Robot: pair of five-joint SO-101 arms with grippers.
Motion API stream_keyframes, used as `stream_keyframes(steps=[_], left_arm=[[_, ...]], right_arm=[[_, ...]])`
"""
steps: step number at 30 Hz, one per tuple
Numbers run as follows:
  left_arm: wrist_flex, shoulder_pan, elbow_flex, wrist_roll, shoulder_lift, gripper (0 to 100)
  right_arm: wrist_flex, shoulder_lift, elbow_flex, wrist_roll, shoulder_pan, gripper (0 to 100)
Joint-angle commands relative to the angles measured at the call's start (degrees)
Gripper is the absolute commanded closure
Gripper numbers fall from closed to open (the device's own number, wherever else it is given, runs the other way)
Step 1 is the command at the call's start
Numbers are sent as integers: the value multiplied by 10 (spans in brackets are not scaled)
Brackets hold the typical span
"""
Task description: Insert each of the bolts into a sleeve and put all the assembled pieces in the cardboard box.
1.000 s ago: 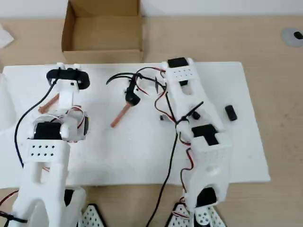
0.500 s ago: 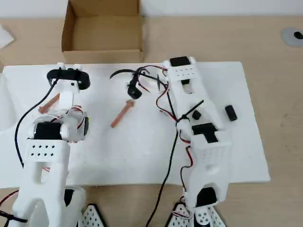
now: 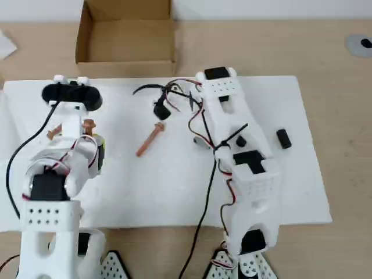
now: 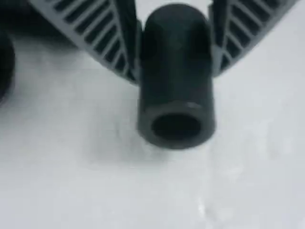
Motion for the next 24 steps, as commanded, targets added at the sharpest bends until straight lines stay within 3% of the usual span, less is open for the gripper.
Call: stream_keyframes(steps=[1,7,13,16,24], left_arm=[[-4,-3,-4,40,-35,990],[-4,-2,-4,62,-46,991],[-2,-4,-4,65,-44,991],[-4,-3,-4,100,-43,991],[-63,1,22,200,-44,987]], right_arm=[[32,-100,-72,-28,-1,989],[44,-195,-112,-73,0,989],[29,-303,-146,-196,-17,988],[33,-357,-139,-268,-21,988],[-89,-500,0,-309,-69,988]])
